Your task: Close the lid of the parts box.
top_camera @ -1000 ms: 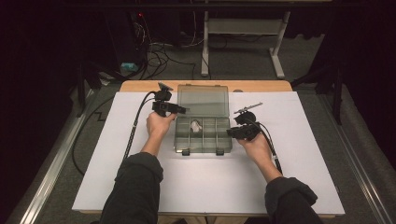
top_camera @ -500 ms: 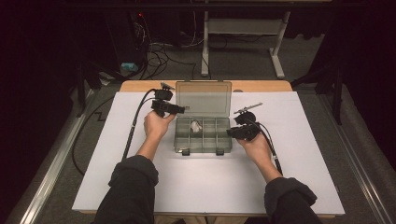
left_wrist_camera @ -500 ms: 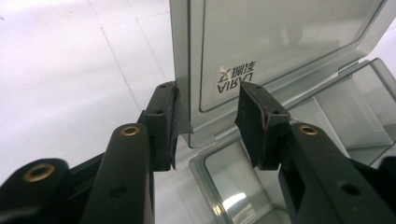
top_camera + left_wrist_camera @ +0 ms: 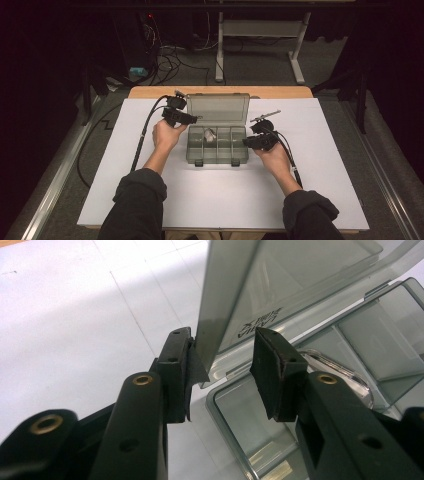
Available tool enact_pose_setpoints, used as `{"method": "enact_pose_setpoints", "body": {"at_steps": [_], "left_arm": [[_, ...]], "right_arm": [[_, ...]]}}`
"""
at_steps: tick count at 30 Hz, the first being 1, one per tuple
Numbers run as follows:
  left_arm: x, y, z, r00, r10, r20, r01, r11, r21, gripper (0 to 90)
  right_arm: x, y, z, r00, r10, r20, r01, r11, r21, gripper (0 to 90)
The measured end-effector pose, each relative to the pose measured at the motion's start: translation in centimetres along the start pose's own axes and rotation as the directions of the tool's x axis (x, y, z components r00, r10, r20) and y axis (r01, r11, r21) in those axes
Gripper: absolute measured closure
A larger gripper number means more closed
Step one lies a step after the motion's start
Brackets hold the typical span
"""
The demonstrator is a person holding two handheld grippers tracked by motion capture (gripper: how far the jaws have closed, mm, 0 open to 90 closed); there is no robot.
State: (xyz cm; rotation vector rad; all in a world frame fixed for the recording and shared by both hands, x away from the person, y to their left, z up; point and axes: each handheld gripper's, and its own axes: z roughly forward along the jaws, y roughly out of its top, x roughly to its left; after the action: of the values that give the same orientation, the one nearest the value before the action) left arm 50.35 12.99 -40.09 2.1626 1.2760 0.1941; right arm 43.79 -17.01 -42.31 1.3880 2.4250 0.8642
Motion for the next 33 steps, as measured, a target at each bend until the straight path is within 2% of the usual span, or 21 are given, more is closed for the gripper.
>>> {"method": "enact_pose_setpoints", "body": {"at_steps": [7, 15, 23, 33], "left_arm": [[-0.2, -0.3, -0.3, 0.9999, 0.017, -0.003, -0.017, 0.9999, -0.002, 61.2], [0.0, -0.6, -0.6, 0.9998, 0.001, 0.019, -0.001, 1.0000, -0.002, 62.2], [-0.1, -0.8, -0.8, 0.9997, 0.003, 0.023, -0.003, 1.0000, -0.005, 62.2], [-0.1, -1.3, -1.6, 0.9987, -0.012, 0.050, 0.014, 0.9996, -0.026, 63.1]], "right_arm": [[0.0, 0.0, 0.0, 1.0000, 0.001, -0.001, -0.001, 1.000, 0.000, 73.4], [0.0, 0.0, 0.0, 1.0000, -0.001, 0.001, 0.001, 1.000, -0.004, 73.4], [0.1, -0.1, 0.0, 1.0000, 0.002, 0.002, -0.001, 1.000, -0.004, 73.4], [0.1, -0.1, 0.0, 1.0000, 0.000, 0.003, 0.000, 1.000, -0.008, 73.4]]}}
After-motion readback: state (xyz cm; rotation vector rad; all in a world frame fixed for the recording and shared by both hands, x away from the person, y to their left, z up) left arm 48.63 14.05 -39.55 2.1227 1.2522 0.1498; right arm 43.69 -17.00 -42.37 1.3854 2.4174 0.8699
